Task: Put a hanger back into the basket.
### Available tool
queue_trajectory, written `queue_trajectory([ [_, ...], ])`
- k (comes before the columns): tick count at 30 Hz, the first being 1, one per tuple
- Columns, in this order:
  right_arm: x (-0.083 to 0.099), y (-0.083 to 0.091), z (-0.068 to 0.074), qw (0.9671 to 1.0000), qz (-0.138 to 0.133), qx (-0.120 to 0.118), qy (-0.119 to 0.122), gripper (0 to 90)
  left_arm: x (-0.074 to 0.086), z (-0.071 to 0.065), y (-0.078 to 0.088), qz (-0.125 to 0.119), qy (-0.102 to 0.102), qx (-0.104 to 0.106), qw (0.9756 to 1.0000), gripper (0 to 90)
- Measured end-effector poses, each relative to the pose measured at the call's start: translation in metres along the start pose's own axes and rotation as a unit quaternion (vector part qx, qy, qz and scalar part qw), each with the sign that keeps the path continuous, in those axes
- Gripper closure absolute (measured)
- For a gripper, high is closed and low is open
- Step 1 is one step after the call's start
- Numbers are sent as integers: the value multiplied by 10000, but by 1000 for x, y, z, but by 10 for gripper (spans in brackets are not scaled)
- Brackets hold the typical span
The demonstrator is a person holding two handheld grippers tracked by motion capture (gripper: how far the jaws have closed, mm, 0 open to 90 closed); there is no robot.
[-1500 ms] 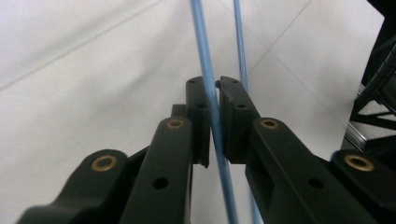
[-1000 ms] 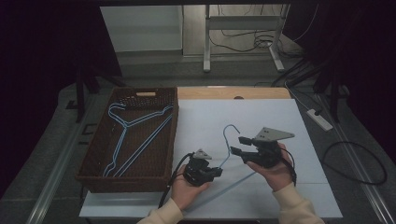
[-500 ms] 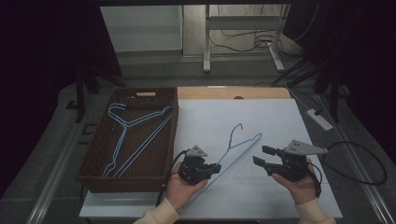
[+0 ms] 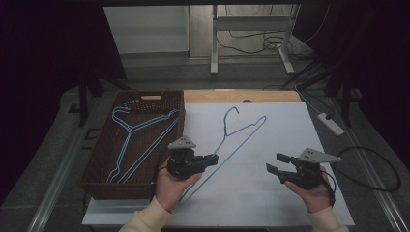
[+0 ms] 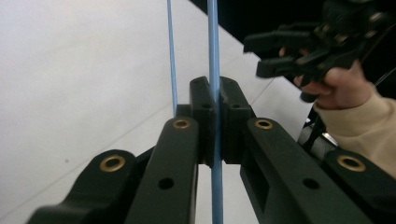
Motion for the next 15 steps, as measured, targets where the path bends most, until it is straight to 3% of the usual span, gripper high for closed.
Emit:
queue_trajectory([
  [5, 4, -1, -3, 10000, 24, 37, -65, 366, -12, 6, 26, -190, -55, 35, 9998, 868],
  [15, 15, -4, -4, 9997, 213, 80, -128, 359, -23, 34, 73, -524, 60, -122, 9985, 869],
])
Point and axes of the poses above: each handheld gripper's, and its own axes: y roughly backward along the jaws, x roughly out of its underside, z roughly to its left, the point moved 7 cm from there along -y, roughly forward along the jaws, and after that the axes turned 5 degrees about y, right-handed, at the moved point
